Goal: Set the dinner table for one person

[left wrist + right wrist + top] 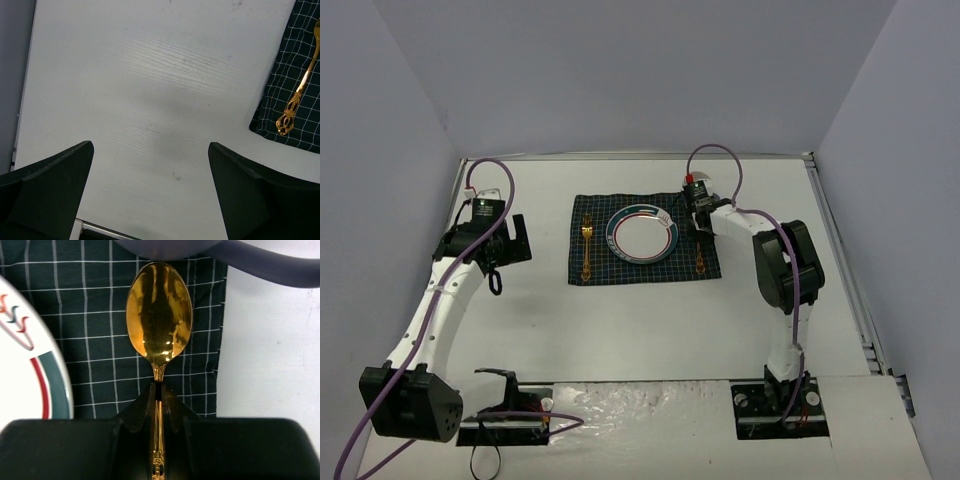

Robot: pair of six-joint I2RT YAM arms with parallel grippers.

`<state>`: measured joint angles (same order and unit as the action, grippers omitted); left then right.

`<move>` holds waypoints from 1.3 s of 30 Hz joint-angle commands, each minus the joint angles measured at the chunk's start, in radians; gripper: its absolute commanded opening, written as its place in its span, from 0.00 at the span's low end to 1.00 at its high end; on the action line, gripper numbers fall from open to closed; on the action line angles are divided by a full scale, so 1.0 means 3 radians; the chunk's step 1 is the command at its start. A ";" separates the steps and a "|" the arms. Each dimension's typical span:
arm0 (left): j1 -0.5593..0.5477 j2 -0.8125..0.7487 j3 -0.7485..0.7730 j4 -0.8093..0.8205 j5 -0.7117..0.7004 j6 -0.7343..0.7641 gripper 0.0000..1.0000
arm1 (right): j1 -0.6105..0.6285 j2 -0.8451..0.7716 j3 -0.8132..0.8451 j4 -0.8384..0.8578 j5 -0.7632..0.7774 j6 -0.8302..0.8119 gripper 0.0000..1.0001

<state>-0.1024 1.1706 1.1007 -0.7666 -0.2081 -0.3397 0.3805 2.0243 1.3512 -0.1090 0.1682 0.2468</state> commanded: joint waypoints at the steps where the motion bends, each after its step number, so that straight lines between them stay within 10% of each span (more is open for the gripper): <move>1: 0.0035 -0.0012 0.0053 0.0065 -0.0068 0.0053 0.97 | -0.0095 0.0013 -0.0048 0.0249 0.0032 -0.0025 0.00; 39: 0.0030 0.0043 0.0053 0.0050 -0.0102 0.0064 0.97 | -0.0128 -0.0182 -0.0104 0.0128 0.0001 -0.0344 0.00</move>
<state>-0.1013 1.1849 1.1007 -0.7666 -0.2132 -0.3331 0.3550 2.0229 1.3228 -0.0433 0.1452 0.1692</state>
